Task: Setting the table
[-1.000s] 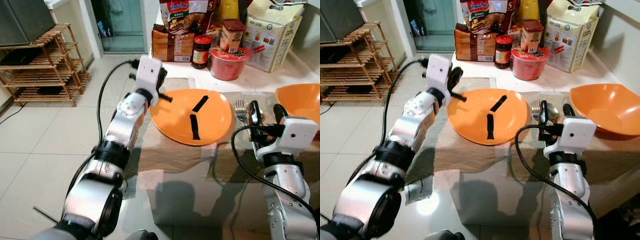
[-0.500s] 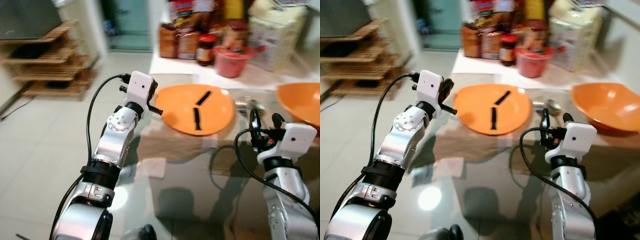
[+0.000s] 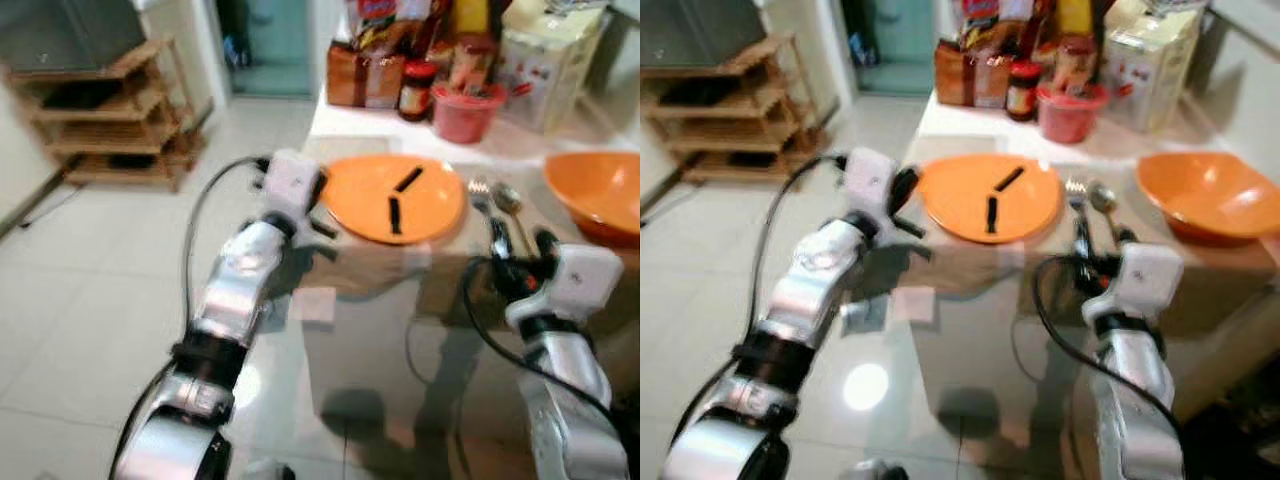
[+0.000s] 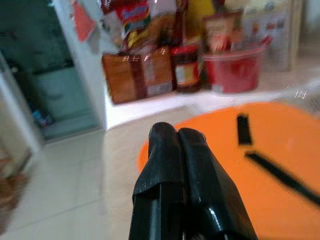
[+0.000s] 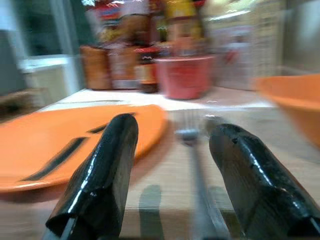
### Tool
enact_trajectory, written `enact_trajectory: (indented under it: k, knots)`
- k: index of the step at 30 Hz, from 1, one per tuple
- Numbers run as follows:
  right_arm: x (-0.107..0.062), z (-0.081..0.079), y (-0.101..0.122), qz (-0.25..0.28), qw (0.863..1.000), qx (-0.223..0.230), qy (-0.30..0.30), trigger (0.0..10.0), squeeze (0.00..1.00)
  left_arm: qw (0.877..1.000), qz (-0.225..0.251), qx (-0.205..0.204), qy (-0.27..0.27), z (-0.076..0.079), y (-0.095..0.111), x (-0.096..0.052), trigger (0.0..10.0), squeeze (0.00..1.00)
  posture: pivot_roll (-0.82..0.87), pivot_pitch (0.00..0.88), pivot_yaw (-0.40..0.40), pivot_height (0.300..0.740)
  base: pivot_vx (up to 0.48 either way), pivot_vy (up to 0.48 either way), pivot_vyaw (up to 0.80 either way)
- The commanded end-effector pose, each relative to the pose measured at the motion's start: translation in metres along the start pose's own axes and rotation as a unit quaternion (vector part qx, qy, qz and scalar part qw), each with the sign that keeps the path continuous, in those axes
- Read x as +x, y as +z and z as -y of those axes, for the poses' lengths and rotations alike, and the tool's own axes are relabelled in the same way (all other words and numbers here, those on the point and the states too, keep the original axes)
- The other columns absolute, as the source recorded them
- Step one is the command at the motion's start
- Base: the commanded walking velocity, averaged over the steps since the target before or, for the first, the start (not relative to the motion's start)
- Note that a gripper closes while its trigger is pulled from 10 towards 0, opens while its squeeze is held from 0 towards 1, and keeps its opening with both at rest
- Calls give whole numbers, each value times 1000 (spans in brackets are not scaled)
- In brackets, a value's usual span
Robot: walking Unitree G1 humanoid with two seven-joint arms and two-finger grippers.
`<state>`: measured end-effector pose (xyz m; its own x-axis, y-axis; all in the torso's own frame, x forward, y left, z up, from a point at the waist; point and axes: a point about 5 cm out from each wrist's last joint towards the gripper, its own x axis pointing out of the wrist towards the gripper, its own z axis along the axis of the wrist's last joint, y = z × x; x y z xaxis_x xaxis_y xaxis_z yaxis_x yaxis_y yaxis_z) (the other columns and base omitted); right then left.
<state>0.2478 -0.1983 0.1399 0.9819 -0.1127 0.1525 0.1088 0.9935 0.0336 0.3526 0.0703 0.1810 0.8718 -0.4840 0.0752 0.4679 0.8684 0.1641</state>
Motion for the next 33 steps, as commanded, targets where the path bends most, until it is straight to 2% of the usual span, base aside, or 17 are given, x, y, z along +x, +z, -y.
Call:
enact_trajectory:
  k: [1, 9, 18, 19, 33]
  knots:
    - [0, 0, 1, 2, 1000, 1, -8, 10000, 0, 1000, -3, 8, -16, 2, 2, 8, 10000, 0, -7, 0, 67, 735, 0, 0, 0]
    - [-4, 0, 5, 9, 1000, -9, -10, 10000, 0, 1000, -24, 7, -13, 1, -5, 19, 10000, 0, -29, 0, 74, 735, 0, 0, 0]
    - [-25, 2, 8, 4, 999, -33, -4, 10000, 0, 1000, -15, -1, -9, -2, 2, 32, 10000, 0, -75, 0, 82, 735, 0, 0, 0]
    - [-28, 3, 9, 3, 999, -36, -6, 10000, 0, 1000, -3, -1, -11, -1, 8, 35, 10000, 0, -85, 0, 84, 735, 0, 0, 0]
    - [-40, 8, 14, -2, 999, -46, -16, 10000, 0, 999, 5, 6, -40, 9, 16, 46, 10000, 0, -110, 0, 102, 735, 0, 0, 0]
